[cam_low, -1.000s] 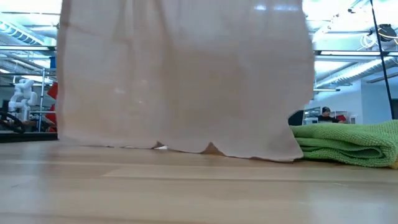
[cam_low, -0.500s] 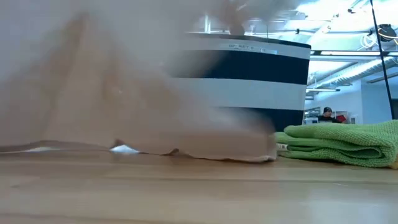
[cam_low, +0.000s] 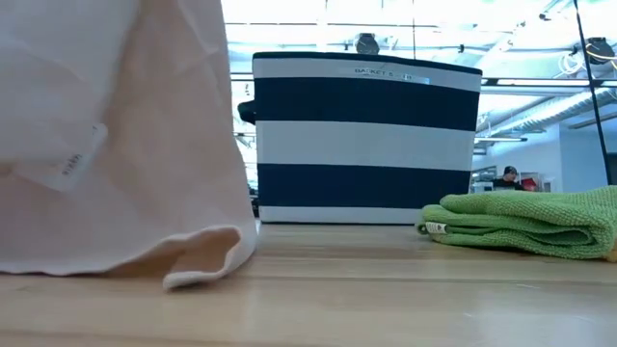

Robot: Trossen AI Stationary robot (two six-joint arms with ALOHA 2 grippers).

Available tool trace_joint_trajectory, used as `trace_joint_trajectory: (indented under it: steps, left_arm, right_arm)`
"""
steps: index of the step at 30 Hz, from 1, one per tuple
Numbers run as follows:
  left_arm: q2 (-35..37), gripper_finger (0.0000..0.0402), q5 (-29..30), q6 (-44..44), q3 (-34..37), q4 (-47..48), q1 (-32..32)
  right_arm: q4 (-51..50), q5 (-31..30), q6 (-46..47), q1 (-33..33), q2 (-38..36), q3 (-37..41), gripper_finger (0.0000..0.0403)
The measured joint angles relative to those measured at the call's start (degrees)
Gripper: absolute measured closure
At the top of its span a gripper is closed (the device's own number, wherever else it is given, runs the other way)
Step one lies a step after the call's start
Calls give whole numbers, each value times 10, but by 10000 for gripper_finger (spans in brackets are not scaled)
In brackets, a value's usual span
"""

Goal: Fold towel
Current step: Fold the light brown towel

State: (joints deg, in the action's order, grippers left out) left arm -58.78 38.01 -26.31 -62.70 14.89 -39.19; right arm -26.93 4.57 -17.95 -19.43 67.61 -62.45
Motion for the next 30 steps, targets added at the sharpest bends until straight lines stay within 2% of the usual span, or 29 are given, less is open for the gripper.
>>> trace_joint_trajectory:
  steps: [3, 5, 11, 17, 26, 30]
  left_arm:
    - [-13, 401, 0, 1, 0, 0, 23]
    - [-21, 401, 0, 1, 0, 0, 34]
    - [-30, 401, -13, -10, 0, -9, 43]
    - [-30, 401, -14, -11, 0, -8, 43]
    - [-30, 401, -14, -11, 0, -8, 43]
    - [-30, 401, -15, -10, 0, -4, 43]
  right_arm:
    - [47, 42, 28, 2, 60, 7, 251]
    - [89, 49, 45, 2, 100, 9, 244]
    - [183, 51, 75, 11, 222, 11, 245]
    - [325, 93, 92, 24, 327, 11, 248]
    - [566, 92, 143, 54, 426, 11, 246]
    - [623, 89, 157, 66, 444, 11, 221]
